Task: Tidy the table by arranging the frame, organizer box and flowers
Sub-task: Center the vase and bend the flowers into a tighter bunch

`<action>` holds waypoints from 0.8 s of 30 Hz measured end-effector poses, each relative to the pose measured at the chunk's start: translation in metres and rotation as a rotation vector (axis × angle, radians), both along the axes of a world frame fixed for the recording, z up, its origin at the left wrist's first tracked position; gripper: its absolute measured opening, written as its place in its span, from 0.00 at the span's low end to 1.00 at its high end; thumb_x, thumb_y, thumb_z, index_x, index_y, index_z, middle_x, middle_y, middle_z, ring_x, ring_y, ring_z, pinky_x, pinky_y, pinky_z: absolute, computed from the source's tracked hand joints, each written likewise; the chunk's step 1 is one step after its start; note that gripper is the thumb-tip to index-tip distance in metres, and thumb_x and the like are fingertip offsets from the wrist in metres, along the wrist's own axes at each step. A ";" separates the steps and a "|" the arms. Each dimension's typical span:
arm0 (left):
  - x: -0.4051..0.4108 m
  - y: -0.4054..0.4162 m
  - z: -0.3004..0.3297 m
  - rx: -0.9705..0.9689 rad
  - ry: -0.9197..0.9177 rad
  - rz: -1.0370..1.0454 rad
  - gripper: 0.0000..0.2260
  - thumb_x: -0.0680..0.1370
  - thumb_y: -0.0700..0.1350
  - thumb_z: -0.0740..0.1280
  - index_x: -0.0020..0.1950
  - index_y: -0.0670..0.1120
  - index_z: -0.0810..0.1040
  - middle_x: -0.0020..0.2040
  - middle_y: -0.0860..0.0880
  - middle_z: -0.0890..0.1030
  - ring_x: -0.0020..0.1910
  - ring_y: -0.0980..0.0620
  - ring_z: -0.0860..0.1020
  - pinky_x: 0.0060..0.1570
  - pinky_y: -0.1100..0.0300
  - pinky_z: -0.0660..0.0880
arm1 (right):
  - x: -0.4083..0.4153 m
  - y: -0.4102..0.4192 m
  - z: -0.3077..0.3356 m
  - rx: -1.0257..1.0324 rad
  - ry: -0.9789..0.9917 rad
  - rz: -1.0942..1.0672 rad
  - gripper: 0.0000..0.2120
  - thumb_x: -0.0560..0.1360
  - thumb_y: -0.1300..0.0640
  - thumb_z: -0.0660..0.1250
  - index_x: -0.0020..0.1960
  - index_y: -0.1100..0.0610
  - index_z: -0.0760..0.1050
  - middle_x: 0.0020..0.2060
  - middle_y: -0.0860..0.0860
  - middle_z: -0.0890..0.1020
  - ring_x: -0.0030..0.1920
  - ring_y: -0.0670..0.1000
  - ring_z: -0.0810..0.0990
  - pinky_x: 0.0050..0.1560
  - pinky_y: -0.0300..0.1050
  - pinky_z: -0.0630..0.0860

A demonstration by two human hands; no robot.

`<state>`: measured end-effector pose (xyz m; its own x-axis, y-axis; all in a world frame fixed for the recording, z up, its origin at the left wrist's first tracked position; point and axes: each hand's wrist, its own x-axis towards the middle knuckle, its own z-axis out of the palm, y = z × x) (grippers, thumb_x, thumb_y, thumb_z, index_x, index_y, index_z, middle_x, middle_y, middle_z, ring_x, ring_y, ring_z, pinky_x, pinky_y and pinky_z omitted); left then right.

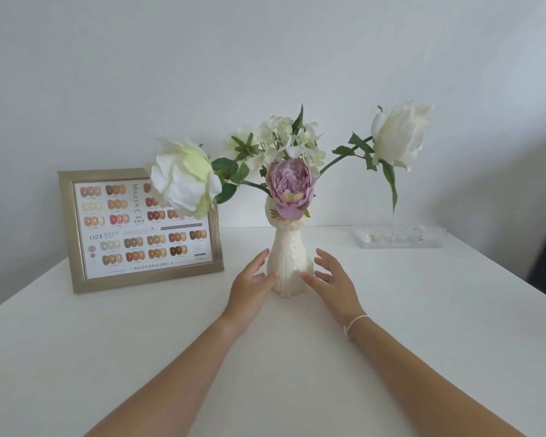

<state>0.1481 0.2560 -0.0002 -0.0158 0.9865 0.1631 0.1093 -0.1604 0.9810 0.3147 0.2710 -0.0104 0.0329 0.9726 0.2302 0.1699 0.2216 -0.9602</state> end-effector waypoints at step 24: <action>0.065 0.053 0.001 0.046 -0.141 0.069 0.17 0.74 0.38 0.66 0.63 0.48 0.75 0.61 0.50 0.77 0.54 0.49 0.80 0.55 0.46 0.78 | 0.057 0.058 0.000 0.059 0.017 0.039 0.14 0.74 0.60 0.65 0.58 0.49 0.73 0.59 0.48 0.78 0.55 0.50 0.79 0.47 0.34 0.74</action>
<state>0.2133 0.3085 0.0006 -0.1088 0.9739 0.1994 -0.0168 -0.2024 0.9792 0.3713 0.3289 -0.0105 0.0000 0.9581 0.2865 0.1437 0.2836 -0.9481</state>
